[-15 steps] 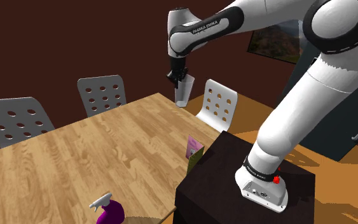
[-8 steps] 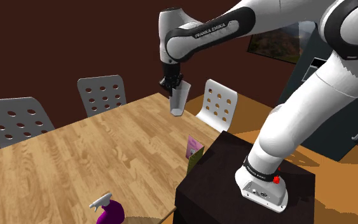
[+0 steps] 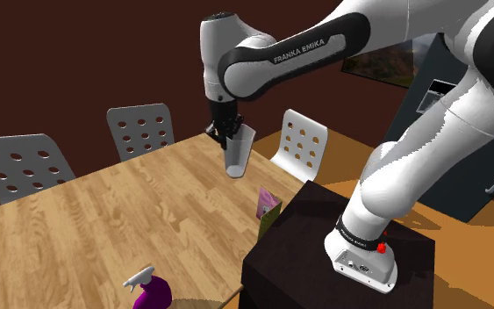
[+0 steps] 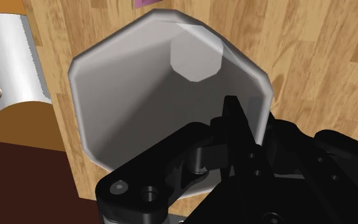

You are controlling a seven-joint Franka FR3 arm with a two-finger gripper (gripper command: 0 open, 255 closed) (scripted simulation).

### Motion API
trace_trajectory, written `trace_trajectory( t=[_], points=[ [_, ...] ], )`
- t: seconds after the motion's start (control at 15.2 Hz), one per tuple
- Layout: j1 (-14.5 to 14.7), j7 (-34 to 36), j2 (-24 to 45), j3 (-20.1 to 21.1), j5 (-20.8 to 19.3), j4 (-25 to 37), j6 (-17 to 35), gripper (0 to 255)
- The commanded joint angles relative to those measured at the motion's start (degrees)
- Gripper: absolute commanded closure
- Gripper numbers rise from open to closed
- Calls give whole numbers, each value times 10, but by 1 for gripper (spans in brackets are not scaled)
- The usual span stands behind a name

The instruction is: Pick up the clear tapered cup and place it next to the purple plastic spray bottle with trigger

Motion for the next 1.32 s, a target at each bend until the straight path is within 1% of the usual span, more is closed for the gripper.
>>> trace_trajectory(
  t=[0.0,0.33,0.73,0.99,1.25],
  points=[
    [13,31,3,22,7,8,-8,255],
    [42,103,15,71,19,27,-19,255],
    [72,195,53,133,22,71,-34,255],
    [89,261,92,174,11,114,-45,255],
    [109,331,145,212,-12,166,-59,255]
  ],
)
